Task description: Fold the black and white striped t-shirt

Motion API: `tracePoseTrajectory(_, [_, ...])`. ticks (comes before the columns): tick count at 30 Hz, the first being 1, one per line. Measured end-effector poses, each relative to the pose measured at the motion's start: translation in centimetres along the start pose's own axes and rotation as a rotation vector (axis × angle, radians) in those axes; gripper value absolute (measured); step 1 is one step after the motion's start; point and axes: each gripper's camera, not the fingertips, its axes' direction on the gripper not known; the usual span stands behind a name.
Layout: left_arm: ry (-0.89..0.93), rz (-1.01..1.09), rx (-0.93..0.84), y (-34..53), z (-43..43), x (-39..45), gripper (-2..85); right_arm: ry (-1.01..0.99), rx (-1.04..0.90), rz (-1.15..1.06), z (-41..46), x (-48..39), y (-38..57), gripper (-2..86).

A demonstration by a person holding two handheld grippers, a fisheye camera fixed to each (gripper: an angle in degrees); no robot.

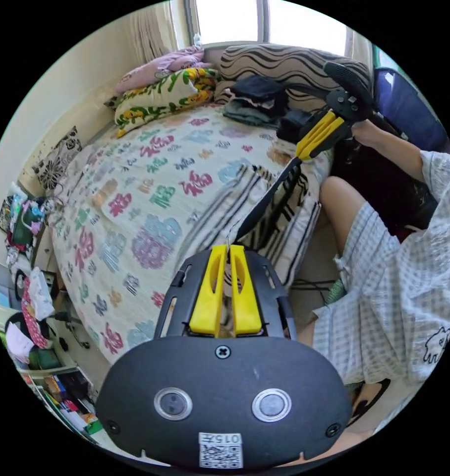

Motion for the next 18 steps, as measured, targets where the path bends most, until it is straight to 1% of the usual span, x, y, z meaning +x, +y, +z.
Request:
tracePoseTrajectory(1, [-0.043,-0.001,-0.003,-1.4,0.3,-1.5,1.1,0.071,0.012,0.010,-1.0,2.4,-2.1,0.8])
tracePoseTrajectory(2, [-0.147,-0.037,-0.019,-4.3,1.4,-4.9,1.4,0.144,0.024,0.040,-1.7,5.3,-4.9,1.0])
tracePoseTrajectory(3, [-0.218,-0.141,-0.020,-6.7,2.6,-8.6,1.9,0.174,0.032,0.069,-1.9,6.9,-6.5,1.1])
tracePoseTrajectory(4, [-0.238,-0.213,-0.010,-7.5,3.2,-10.3,2.1,0.216,0.047,0.144,-2.0,10.4,-9.6,1.5])
tracePoseTrajectory(5, [-0.256,-0.371,0.010,-8.3,4.0,-13.0,2.7,0.204,0.052,0.253,-1.8,13.6,-12.0,2.1])
tracePoseTrajectory(6, [-0.241,-0.495,0.071,-8.0,4.3,-14.5,3.4,0.180,0.050,0.308,-1.6,15.0,-12.8,2.4])
tracePoseTrajectory(7, [-0.217,-0.534,0.124,-7.6,4.3,-14.8,3.7,0.129,0.052,0.403,-1.2,17.0,-13.6,2.9])
tracePoseTrajectory(8, [-0.151,-0.559,0.224,-6.4,4.4,-14.8,4.2,0.073,0.105,0.433,-1.2,17.6,-13.4,3.2])
tracePoseTrajectory(9, [-0.074,-0.550,0.254,-4.8,5.1,-14.2,4.5,0.038,0.142,0.413,-1.3,17.5,-13.0,3.2])
tracePoseTrajectory(10, [-0.038,-0.541,0.242,-3.9,5.7,-13.8,4.6,-0.019,0.196,0.350,-1.3,16.8,-11.8,3.1])
tracePoseTrajectory(12, [0.037,-0.506,0.108,1.0,9.0,-10.9,5.5,-0.042,0.203,0.274,-0.2,15.0,-8.6,3.7])
tracePoseTrajectory(13, [0.037,-0.513,0.061,2.5,9.8,-10.1,5.7,-0.030,0.155,0.259,1.2,13.8,-6.0,4.5])
tracePoseTrajectory(15, [0.057,-0.599,-0.096,9.7,12.7,-7.2,6.6,-0.026,0.051,0.274,3.9,12.3,-1.6,5.6])
tracePoseTrajectory(16, [0.075,-0.640,-0.133,11.5,13.3,-6.7,7.1,-0.025,-0.037,0.317,5.9,11.7,1.5,6.1])
tracePoseTrajectory(17, [0.146,-0.730,-0.189,15.1,14.3,-5.8,8.3,-0.043,-0.113,0.391,7.7,11.4,4.7,6.5])
tracePoseTrajectory(18, [0.247,-0.828,-0.215,18.3,15.1,-5.1,9.6,-0.070,-0.151,0.428,8.6,11.3,6.2,6.9])
